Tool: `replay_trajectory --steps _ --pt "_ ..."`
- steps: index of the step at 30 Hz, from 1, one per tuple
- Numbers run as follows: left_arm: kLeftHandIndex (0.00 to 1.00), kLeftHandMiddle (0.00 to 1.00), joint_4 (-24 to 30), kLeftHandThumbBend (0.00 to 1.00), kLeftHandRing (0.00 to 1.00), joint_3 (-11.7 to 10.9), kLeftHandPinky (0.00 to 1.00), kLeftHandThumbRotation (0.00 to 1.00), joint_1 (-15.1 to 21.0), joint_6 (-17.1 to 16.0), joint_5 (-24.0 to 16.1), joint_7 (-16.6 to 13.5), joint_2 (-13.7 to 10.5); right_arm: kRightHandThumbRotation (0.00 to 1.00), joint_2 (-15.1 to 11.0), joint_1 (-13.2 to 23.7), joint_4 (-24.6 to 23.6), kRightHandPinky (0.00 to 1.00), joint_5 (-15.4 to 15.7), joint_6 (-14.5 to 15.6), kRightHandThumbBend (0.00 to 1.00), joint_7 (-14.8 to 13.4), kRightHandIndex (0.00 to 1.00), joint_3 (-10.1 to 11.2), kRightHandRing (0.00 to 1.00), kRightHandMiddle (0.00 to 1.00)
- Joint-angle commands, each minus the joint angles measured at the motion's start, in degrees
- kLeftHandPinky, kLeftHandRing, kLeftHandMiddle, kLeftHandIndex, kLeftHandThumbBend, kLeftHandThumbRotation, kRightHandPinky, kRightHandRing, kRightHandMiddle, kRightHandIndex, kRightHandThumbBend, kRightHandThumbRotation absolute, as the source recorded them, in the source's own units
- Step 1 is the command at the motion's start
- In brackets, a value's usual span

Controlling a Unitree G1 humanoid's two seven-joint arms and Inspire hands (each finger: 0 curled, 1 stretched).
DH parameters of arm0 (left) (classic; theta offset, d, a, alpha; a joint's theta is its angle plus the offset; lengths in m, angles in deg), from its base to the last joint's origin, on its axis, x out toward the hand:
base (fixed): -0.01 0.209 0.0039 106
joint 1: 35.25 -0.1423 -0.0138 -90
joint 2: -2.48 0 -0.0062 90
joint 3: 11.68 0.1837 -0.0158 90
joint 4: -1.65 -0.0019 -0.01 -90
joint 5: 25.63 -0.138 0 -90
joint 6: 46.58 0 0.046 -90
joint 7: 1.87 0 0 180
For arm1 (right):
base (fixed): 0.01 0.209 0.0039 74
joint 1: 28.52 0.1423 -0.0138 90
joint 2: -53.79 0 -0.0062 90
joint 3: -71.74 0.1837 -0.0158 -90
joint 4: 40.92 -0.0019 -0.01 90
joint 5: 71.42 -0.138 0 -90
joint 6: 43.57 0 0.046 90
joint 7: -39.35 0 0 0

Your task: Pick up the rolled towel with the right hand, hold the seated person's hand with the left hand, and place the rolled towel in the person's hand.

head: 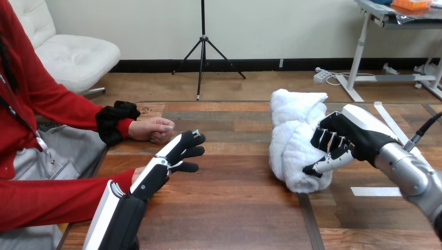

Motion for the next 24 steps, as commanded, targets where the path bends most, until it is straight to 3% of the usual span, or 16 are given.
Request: replay_trajectory --steps 1,14,20,24 --pt "0.88 0.86 0.27 1.00 0.81 -1.16 0.71 0.57 3.20 -0.74 0.33 -0.59 -0.35 0.00 -2.42 3.34 -2.26 0.26 1.69 -3.63 0.73 2.92 0.37 -2.19 0.31 0.40" --pt "0.88 0.86 0.60 1.00 0.82 -0.52 0.71 0.56 3.18 -0.04 2.09 0.31 -1.04 0.00 -6.03 5.49 -4.86 0.23 6.07 -12.15 0.78 2.76 0.35 -5.10 0.29 0.38" --pt "0.88 0.87 0.18 1.00 0.82 -0.64 0.71 0.56 3.61 -0.35 2.07 0.45 -1.18 0.00 -7.84 7.32 -6.04 0.26 10.23 -16.52 0.80 0.21 0.35 -7.40 0.30 0.37" --pt "0.88 0.87 0.05 1.00 0.82 -0.54 0.72 0.57 3.80 -0.23 2.27 0.58 -1.29 0.00 -8.58 9.18 -6.13 0.27 12.89 -17.49 0.80 -0.05 0.34 -9.04 0.31 0.36"
